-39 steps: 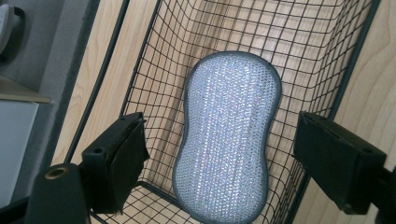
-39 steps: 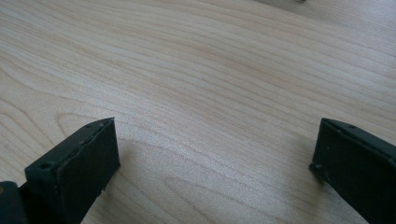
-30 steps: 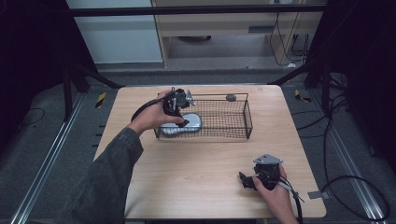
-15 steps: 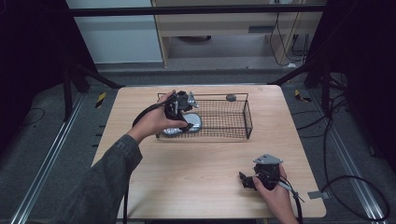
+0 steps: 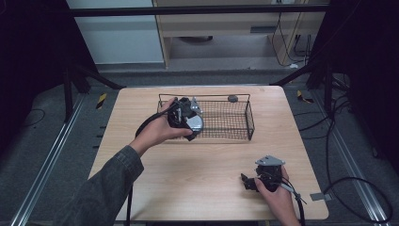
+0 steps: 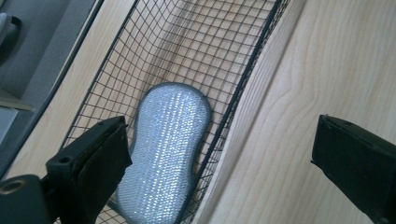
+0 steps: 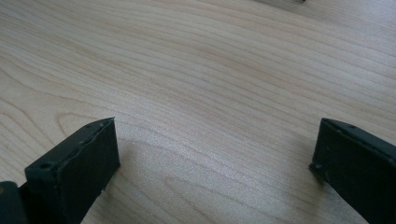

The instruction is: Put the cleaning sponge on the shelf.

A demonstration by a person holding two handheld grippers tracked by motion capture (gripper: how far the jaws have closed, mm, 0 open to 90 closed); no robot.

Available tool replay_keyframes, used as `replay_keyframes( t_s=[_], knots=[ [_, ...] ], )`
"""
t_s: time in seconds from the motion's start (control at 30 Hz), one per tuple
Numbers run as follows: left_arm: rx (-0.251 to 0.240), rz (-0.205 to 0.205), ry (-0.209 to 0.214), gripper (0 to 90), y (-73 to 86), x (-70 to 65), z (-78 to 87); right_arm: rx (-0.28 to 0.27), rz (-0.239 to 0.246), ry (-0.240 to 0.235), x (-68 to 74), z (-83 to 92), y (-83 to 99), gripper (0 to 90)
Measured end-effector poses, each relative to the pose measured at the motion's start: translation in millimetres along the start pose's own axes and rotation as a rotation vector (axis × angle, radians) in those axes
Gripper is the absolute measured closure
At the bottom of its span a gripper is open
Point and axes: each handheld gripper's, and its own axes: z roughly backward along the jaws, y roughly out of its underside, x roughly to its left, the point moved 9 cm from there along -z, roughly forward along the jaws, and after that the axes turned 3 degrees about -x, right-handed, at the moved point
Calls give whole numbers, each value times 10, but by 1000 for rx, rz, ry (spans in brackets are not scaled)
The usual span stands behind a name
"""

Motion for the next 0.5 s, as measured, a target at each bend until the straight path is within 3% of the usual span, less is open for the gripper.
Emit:
replay_keyframes(
  t_s=[0.5],
  knots=[
    [-52,108,-5,48,99,-263,111,-1,0,-1,0,-1,-1,7]
  ],
)
